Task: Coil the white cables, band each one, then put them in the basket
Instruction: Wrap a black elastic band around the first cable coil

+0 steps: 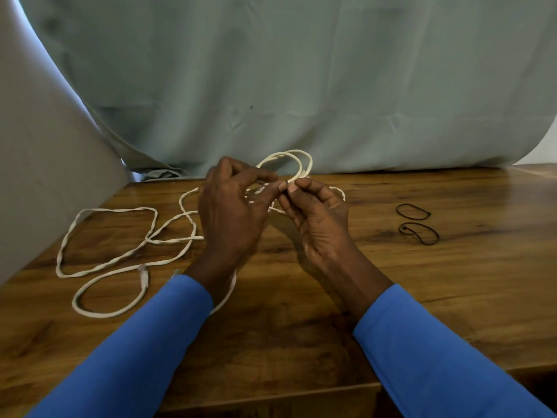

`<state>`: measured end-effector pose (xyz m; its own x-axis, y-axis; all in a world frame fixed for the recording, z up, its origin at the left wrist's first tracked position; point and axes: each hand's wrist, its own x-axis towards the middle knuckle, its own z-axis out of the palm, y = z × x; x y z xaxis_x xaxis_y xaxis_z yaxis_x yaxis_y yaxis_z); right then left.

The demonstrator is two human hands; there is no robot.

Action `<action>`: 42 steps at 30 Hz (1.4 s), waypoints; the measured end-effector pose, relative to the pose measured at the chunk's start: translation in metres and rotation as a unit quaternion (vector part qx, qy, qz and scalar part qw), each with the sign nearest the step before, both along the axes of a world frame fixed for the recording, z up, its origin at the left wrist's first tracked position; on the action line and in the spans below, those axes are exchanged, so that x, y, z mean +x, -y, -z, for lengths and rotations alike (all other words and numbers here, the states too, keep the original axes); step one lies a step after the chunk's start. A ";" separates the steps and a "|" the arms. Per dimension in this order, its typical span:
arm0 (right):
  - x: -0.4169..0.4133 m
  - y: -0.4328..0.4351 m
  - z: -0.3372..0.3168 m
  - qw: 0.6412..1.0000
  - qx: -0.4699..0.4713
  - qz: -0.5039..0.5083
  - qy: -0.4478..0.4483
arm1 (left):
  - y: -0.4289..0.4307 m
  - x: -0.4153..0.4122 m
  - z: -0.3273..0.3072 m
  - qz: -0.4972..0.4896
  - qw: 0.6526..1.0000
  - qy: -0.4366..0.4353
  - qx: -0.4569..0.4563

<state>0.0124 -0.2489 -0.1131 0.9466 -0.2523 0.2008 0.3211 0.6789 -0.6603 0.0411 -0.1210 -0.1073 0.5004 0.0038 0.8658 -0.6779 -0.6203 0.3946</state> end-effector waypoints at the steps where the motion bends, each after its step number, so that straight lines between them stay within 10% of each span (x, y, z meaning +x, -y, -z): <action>1: -0.001 0.001 -0.001 1.000 -0.016 0.003 0.008 | -0.004 0.003 -0.002 0.015 1.000 0.001 0.006; 12: -0.002 0.005 -0.004 0.997 -0.059 0.042 -0.007 | -0.013 0.006 -0.001 0.087 0.989 0.045 0.113; 29: -0.001 0.006 -0.006 0.994 0.092 0.025 -0.055 | 0.008 -0.007 0.003 0.076 0.996 0.038 -0.022; 42: -0.002 0.000 -0.002 0.994 -0.021 0.102 -0.012 | 0.007 -0.003 0.001 0.032 0.998 0.028 0.055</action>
<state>0.0104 -0.2490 -0.1108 0.8812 -0.4317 0.1926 0.4326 0.5724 -0.6965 0.0380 -0.1276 -0.1084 0.4470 -0.1221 0.8862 -0.7365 -0.6125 0.2871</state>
